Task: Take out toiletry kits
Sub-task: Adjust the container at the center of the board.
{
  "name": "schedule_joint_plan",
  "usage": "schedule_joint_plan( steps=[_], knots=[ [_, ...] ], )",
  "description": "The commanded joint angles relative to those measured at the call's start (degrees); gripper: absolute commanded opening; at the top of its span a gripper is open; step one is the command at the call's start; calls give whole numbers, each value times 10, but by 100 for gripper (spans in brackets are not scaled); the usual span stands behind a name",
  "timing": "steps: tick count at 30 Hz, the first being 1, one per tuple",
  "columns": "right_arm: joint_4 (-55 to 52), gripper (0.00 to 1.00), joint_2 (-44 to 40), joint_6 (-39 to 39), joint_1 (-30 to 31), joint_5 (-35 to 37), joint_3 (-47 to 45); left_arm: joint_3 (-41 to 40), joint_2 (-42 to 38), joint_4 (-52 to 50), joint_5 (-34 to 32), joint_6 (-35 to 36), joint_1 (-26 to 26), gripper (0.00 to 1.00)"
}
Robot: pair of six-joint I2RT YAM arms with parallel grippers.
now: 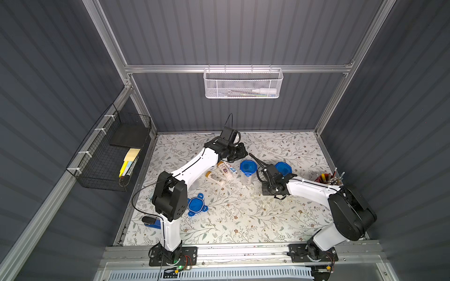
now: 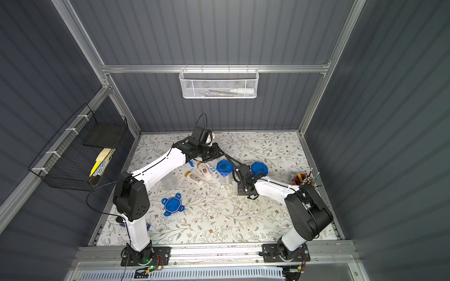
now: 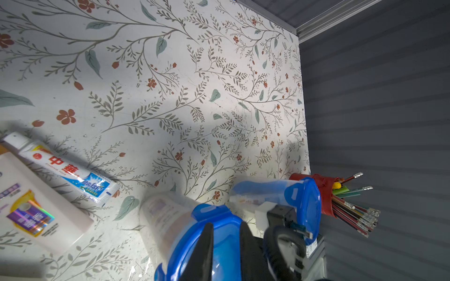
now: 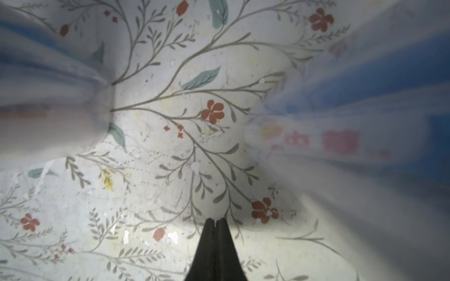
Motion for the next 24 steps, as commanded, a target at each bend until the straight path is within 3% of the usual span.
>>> schedule_joint_plan(
  steps=[1, 15, 24],
  knots=[
    [23, 0, 15, -14, -18, -7, 19, 20, 4, -16, -4, 16, -3, 22],
    [40, 0, 101, -36, -50, -34, 81, 40, 15, -25, -6, 15, -3, 22],
    [32, 0, 64, -32, -48, -77, 79, 36, 14, -28, 0, 19, -8, 22]
  ],
)
